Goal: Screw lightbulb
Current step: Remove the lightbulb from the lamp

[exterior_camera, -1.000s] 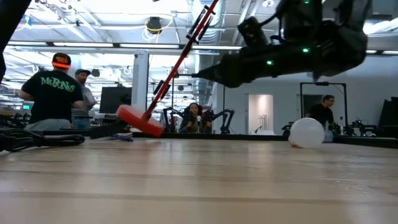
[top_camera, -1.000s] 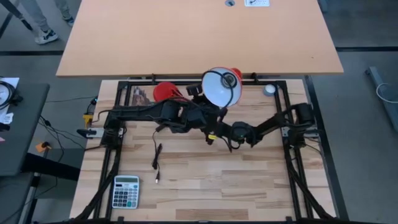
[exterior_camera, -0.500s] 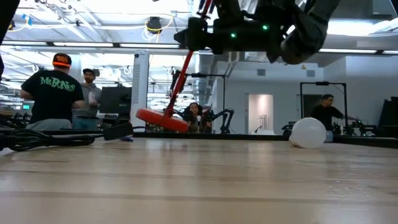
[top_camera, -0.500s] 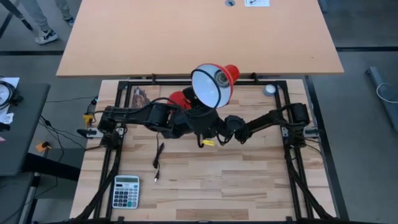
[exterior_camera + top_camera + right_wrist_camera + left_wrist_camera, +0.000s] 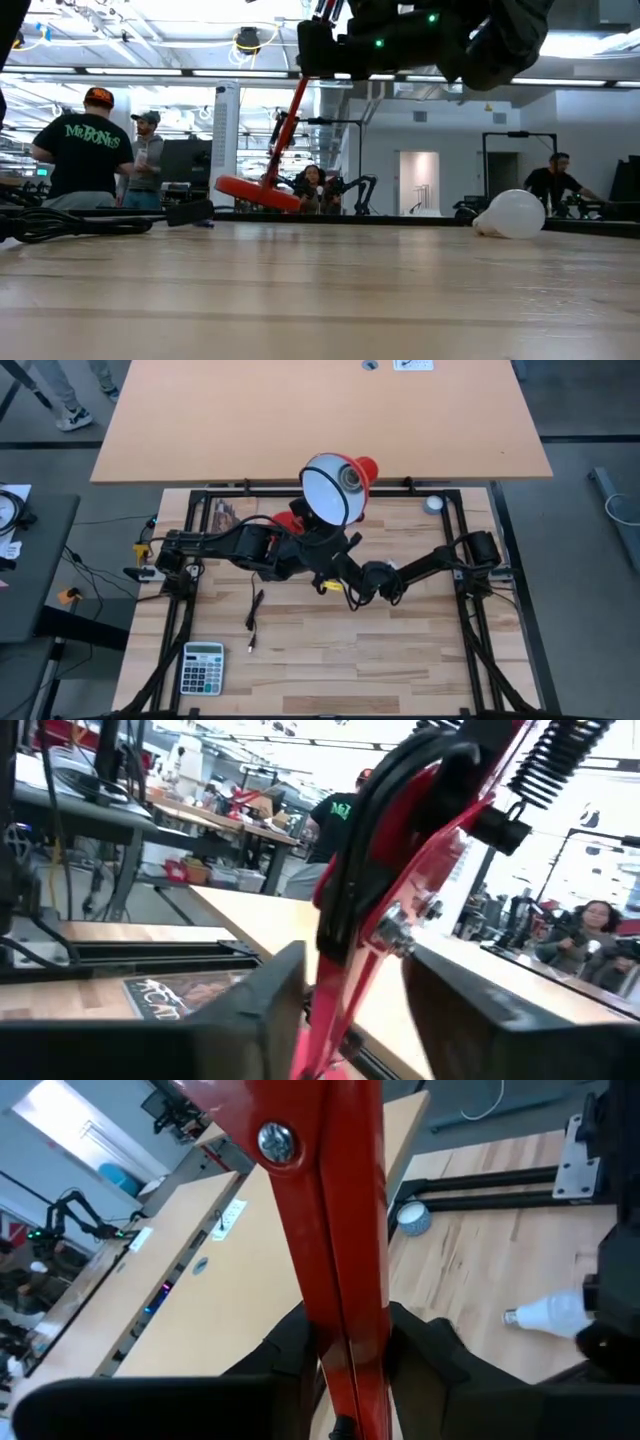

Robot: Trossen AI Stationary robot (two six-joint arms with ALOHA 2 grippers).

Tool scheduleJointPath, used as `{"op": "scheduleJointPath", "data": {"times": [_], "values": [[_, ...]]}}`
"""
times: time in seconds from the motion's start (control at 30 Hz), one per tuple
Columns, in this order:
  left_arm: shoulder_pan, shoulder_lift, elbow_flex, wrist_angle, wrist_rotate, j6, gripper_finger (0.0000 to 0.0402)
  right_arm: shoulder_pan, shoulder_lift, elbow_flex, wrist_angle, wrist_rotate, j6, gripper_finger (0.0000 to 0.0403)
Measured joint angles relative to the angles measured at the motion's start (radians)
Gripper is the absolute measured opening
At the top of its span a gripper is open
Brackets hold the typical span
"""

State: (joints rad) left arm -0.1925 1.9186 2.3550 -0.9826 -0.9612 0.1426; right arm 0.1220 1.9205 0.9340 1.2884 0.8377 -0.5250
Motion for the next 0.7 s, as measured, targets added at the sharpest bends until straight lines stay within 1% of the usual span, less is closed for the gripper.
{"op": "scheduleJointPath", "data": {"times": [0.07,0.17,0.27,0.37,0.57,0.63,0.7], "values": [[0.000,0.000,0.000,0.008,0.001,-0.013,0.0080,0.008,0.000,0.000,0.000,0.018,-0.007,0.0159],[0.000,0.000,0.000,0.014,-0.001,-0.030,0.0079,0.009,0.000,-0.001,-0.001,0.009,0.002,0.0117],[0.001,0.000,0.000,0.021,-0.007,-0.043,0.0079,0.004,0.000,-0.001,0.000,-0.013,0.035,0.0104],[0.001,0.000,0.000,0.021,-0.001,-0.049,0.0079,-0.002,0.000,-0.001,0.000,-0.040,0.059,0.0119],[0.000,0.000,0.000,0.026,0.060,-0.072,0.0079,-0.013,0.000,-0.001,0.015,-0.079,0.048,0.0186],[-0.001,0.000,0.000,0.033,0.091,-0.087,0.0079,-0.014,0.000,0.000,0.019,-0.082,0.029,0.0193],[-0.002,-0.001,0.002,0.034,0.106,-0.093,0.0079,-0.013,0.000,0.000,0.021,-0.081,0.007,0.0187]]}}
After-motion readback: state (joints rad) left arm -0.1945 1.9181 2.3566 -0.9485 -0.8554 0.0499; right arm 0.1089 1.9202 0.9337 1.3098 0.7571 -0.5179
